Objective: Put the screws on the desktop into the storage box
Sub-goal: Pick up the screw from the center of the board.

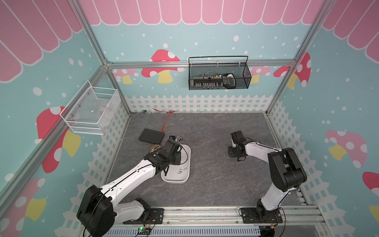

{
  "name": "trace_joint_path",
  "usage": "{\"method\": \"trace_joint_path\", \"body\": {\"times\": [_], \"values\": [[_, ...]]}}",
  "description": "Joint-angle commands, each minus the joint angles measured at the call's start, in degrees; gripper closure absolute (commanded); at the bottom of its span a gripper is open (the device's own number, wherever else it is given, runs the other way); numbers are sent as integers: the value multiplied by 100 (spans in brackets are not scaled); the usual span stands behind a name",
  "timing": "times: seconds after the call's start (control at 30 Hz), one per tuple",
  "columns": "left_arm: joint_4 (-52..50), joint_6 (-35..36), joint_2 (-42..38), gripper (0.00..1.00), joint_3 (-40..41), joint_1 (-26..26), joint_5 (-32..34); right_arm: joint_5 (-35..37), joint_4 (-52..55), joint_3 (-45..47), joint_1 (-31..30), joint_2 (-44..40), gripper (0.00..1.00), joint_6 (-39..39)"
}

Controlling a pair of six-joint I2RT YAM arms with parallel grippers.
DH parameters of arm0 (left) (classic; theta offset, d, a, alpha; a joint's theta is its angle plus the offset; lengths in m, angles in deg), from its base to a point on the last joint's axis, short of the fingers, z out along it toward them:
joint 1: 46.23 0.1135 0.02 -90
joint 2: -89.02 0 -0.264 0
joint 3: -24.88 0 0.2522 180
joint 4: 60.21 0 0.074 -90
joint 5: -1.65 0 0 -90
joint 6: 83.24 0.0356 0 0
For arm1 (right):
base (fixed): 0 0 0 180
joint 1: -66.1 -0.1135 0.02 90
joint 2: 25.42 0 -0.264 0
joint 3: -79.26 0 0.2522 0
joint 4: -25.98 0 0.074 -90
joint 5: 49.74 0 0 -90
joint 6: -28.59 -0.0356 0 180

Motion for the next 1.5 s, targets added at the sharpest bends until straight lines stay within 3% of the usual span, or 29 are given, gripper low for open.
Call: {"method": "trace_joint_path", "body": {"times": [0.0,0.3,1.0,1.47], "values": [[-56,74,41,47,48,-21,-46,17,301,253,48,-94,79,-82],[-60,66,27,48,46,-28,-48,-66,256,323,92,-90,76,-81],[-65,74,41,48,54,-28,-45,-200,82,492,129,-480,91,-114],[-73,62,49,48,55,-36,-36,-1117,-146,755,129,-1228,94,-60]]}}
